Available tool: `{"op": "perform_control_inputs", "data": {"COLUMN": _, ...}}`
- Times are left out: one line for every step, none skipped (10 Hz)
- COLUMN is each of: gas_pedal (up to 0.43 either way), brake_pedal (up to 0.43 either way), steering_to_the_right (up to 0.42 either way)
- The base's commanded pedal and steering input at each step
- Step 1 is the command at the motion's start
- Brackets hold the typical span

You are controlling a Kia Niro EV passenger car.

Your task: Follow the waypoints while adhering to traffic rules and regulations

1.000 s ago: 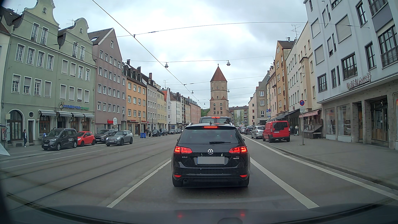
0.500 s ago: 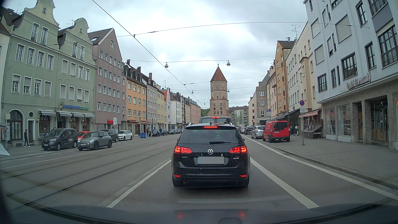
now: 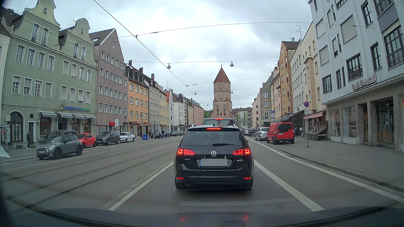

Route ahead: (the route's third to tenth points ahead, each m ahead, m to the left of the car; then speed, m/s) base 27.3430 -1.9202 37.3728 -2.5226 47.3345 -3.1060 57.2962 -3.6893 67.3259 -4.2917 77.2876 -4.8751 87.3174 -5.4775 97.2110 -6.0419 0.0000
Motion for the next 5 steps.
{"op": "perform_control_inputs", "data": {"gas_pedal": 0.0, "brake_pedal": 0.207, "steering_to_the_right": -0.004}}
{"op": "perform_control_inputs", "data": {"gas_pedal": 0.0, "brake_pedal": 0.207, "steering_to_the_right": -0.004}}
{"op": "perform_control_inputs", "data": {"gas_pedal": 0.0, "brake_pedal": 0.207, "steering_to_the_right": -0.004}}
{"op": "perform_control_inputs", "data": {"gas_pedal": 0.0, "brake_pedal": 0.207, "steering_to_the_right": -0.004}}
{"op": "perform_control_inputs", "data": {"gas_pedal": 0.0, "brake_pedal": 0.207, "steering_to_the_right": -0.004}}
